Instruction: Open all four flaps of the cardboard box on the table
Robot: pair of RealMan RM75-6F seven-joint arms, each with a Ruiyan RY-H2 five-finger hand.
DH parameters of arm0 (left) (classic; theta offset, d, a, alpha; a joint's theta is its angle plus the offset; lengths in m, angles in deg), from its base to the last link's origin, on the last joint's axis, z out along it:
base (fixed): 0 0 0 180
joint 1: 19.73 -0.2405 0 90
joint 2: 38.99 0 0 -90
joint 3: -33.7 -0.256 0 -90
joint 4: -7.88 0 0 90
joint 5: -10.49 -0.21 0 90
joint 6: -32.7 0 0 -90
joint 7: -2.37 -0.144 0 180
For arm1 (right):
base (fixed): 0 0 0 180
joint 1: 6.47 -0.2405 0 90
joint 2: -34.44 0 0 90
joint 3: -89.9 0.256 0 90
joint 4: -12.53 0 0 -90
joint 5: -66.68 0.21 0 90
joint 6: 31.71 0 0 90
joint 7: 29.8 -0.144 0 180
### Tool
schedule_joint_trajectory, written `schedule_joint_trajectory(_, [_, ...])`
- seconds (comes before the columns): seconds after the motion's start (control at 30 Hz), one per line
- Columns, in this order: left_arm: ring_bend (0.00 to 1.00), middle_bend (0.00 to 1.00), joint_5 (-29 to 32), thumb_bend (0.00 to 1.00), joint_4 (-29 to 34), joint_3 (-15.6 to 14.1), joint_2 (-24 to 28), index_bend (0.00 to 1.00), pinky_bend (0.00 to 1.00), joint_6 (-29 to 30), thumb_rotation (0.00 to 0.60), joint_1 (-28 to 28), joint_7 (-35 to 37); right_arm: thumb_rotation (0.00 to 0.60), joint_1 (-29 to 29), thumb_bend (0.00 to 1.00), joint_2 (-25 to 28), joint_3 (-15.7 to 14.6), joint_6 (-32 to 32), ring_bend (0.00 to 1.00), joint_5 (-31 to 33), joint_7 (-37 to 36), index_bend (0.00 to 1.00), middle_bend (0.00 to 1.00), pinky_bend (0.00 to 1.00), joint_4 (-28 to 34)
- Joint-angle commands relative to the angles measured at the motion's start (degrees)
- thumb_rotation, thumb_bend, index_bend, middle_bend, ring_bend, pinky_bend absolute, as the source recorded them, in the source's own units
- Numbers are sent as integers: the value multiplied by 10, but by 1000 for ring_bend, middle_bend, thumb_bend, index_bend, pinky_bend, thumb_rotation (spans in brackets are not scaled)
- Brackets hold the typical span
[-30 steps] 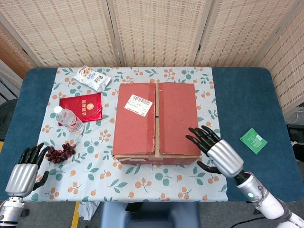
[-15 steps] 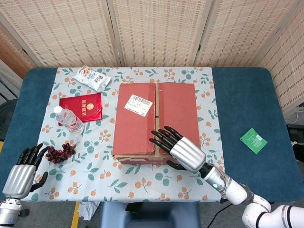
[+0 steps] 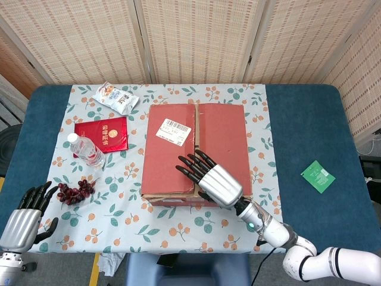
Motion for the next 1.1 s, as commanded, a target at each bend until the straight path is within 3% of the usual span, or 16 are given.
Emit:
schedule_joint_trajectory(0.03, [0,0,-2,500,0,-1,0,0,0,2,600,-1,0,600,2,371,-4,2,-22,0,-4,11,0,0,0,-4])
schedule_joint_trajectory(0.3, [0,0,-9,500,1,-2,-2,0,0,6,600,-4,-10,600,41,371,35,-7,-110,0,-39,5,0,0,0,22])
schedule_joint_trajectory(0.63, [0,0,-18,499,5,-5,-10,0,0,2,600,-3,-35,600,174,371,119,-55,-311,0,-113,-14,0,0,0,54])
schedule_joint_trajectory(0.83, [0,0,-29,499,3,-9,-16,0,0,0,600,-1,-47,600,263,371,124,-90,-418,0,-107,-97,0,0,0,-20])
schedule_joint_trajectory(1.1, [0,0,-36,498,3,-9,-36,0,0,-9,600,5,-82,600,314,371,89,-115,-455,0,-86,-219,0,0,0,-141])
